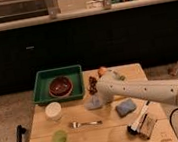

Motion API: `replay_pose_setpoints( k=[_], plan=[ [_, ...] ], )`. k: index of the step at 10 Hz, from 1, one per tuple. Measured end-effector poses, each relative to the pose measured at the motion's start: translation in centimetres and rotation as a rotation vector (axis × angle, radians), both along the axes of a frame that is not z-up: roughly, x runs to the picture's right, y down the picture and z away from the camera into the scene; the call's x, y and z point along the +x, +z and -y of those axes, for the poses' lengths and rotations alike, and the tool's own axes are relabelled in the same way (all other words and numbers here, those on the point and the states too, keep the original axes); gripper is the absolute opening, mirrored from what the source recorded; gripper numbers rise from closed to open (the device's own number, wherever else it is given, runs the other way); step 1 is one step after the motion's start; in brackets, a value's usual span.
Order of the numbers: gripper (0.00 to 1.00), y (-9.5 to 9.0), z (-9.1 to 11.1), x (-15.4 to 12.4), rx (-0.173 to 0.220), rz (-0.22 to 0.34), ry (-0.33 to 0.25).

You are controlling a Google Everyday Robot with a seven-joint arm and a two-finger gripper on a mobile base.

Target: Place towel in plastic cup

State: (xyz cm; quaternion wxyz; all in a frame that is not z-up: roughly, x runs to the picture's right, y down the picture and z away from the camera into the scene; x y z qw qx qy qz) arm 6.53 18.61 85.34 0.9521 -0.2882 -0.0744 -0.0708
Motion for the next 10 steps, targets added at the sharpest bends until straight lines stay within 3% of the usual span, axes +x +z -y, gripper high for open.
replay_pose_setpoints(
  k=[6, 10],
  plan=[
    [0.8, 0.7, 1.8, -0.3, 0.084, 0.063, 0.063],
    [0.8, 1.3, 2.6, -0.5, 0.093, 0.118, 0.104]
  ],
)
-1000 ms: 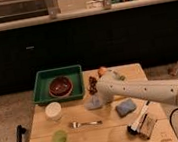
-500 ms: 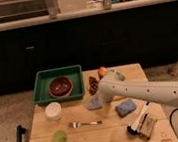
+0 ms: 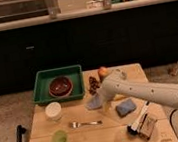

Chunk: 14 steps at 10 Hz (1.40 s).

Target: Place towel in plastic cup

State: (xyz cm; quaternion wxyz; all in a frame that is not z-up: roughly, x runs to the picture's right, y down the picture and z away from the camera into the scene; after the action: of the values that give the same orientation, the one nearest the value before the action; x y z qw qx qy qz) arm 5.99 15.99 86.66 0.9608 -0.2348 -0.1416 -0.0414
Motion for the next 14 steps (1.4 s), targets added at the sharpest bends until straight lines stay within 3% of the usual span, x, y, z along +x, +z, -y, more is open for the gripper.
replay_pose_setpoints(
  k=[4, 5, 8, 12, 14],
  plan=[
    [0.8, 1.2, 0.3, -0.9, -0.031, 0.049, 0.005],
    [0.75, 1.7, 0.2, -1.1, -0.044, 0.056, 0.001],
    [0.49, 2.3, -0.2, -1.3, -0.063, 0.062, -0.007],
    [0.06, 2.3, -0.8, -1.1, -0.076, 0.062, -0.02],
    [0.0, 2.2, -1.0, -1.2, -0.079, 0.065, -0.03]
  ],
)
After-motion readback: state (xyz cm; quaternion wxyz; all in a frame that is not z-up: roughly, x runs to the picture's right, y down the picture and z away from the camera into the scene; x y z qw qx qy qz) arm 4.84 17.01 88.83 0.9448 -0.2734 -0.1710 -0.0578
